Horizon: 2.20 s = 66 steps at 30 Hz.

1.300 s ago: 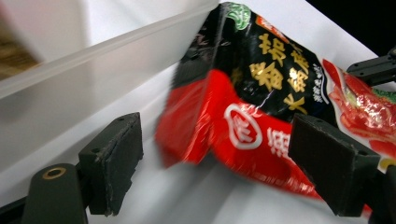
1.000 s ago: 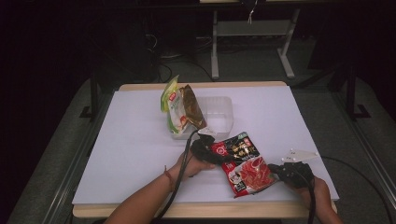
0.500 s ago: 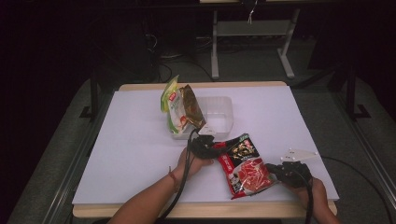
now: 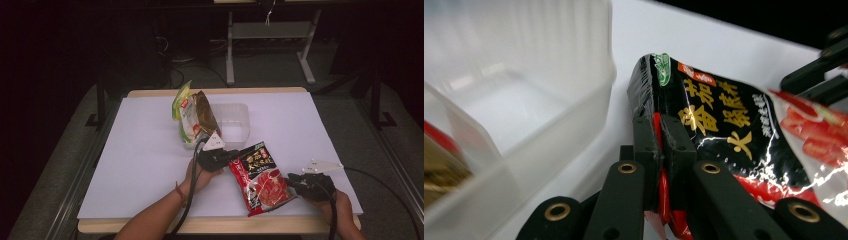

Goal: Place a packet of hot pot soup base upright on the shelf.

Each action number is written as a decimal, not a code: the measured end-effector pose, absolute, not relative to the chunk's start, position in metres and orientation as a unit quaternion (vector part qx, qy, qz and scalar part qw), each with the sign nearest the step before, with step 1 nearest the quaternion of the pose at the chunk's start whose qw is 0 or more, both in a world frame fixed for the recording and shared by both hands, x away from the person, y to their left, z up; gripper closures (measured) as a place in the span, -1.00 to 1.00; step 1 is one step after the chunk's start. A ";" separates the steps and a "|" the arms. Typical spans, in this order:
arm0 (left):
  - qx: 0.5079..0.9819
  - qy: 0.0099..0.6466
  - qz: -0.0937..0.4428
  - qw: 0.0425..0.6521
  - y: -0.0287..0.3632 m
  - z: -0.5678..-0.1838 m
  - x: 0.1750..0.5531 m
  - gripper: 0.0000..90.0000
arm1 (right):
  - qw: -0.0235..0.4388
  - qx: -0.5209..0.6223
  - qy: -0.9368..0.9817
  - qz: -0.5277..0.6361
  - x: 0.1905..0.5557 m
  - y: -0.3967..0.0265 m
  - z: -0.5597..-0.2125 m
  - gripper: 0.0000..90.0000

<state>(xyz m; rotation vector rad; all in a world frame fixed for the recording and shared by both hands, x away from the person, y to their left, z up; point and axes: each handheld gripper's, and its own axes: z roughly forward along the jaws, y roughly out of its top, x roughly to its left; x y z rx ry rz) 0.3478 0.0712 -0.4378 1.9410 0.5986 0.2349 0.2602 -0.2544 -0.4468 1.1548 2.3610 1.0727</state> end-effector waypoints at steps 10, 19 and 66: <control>0.792 0.219 0.132 0.555 0.076 -0.410 0.335 0.92 | 0.137 0.379 0.811 0.424 0.251 -0.261 -0.429 0.24; 0.777 0.209 0.137 0.577 0.076 -0.399 0.332 0.92 | 0.066 0.324 0.832 0.445 0.249 -0.243 -0.433 -0.13; 0.740 0.252 -0.009 0.623 0.076 -0.426 0.342 0.71 | 0.109 0.339 0.824 0.442 0.253 -0.237 -0.446 0.59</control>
